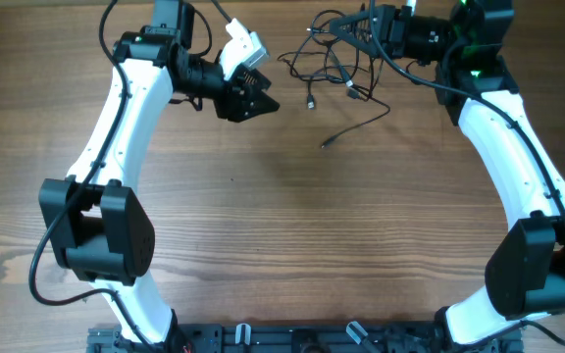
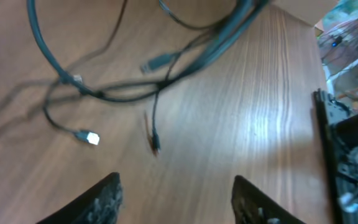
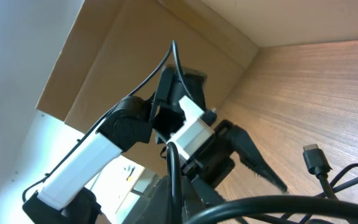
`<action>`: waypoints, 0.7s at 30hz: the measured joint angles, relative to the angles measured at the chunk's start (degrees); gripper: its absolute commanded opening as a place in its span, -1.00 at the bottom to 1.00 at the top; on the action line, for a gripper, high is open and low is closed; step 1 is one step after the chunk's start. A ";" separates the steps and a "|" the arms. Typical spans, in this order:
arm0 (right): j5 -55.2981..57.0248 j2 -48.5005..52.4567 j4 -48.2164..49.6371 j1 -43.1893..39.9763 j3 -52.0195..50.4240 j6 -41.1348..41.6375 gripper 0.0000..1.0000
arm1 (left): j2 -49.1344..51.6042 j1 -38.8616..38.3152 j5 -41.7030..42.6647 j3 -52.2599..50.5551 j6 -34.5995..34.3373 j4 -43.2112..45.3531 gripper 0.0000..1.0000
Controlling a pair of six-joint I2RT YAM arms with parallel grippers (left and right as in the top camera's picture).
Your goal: Untangle cables
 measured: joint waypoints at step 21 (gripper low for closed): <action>-2.32 0.00 8.22 0.00 0.02 5.27 -0.91 | 0.00 -4.22 12.35 -0.09 -6.75 14.62 0.09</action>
